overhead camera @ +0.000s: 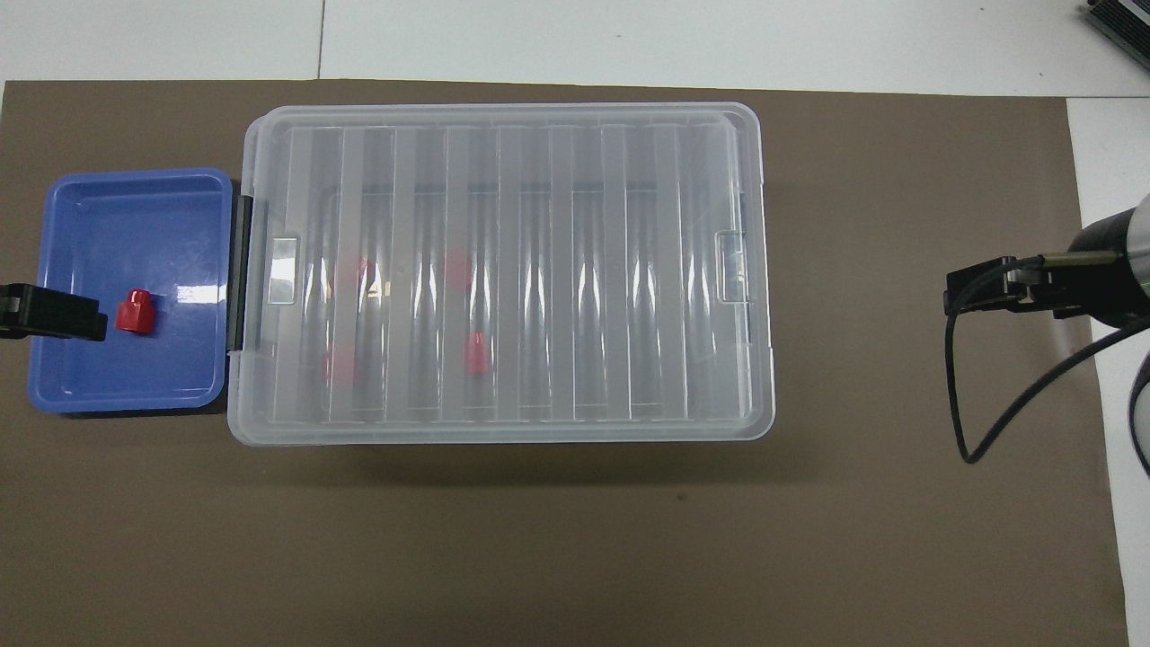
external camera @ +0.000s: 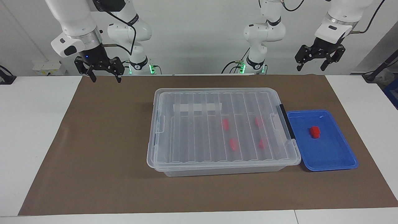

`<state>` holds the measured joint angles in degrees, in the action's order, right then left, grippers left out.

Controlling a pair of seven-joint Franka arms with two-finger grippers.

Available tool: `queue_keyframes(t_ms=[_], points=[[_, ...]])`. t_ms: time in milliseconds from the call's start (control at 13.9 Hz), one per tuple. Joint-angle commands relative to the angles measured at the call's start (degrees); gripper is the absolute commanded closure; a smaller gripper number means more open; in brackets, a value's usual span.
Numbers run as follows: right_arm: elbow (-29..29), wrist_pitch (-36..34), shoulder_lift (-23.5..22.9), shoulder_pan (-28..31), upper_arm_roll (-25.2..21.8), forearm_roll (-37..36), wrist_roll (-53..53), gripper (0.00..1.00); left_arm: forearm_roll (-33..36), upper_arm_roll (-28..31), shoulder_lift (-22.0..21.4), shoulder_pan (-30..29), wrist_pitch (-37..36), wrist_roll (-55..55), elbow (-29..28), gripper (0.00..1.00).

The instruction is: Place red block in blue tray from box

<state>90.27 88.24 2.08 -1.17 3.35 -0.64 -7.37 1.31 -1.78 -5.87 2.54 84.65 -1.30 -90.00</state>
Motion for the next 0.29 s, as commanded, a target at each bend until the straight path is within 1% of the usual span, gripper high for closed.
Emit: queue_keyframes(t_ms=[0, 72, 144, 215], points=[[2.1, 0.1, 1.8, 0.5, 0.1, 0.9, 1.3, 0.0, 1.0, 0.0, 0.5, 0.1, -0.6, -0.8, 0.4, 0.0], [2.2, 0.1, 1.8, 0.5, 0.1, 0.9, 1.2, 0.0, 1.0, -0.1, -0.5, 0.2, 0.9, -0.9, -1.0, 0.0], [2.4, 0.3, 1.8, 0.5, 0.2, 0.9, 1.1, 0.0, 1.0, 0.2, -1.1, 0.1, 3.7, -0.8, -3.7, 0.0], [2.4, 0.5, 1.8, 0.5, 0.1, 0.9, 1.0, 0.0, 1.0, 0.5, -1.2, 0.2, 5.1, -0.7, -4.7, 0.0]])
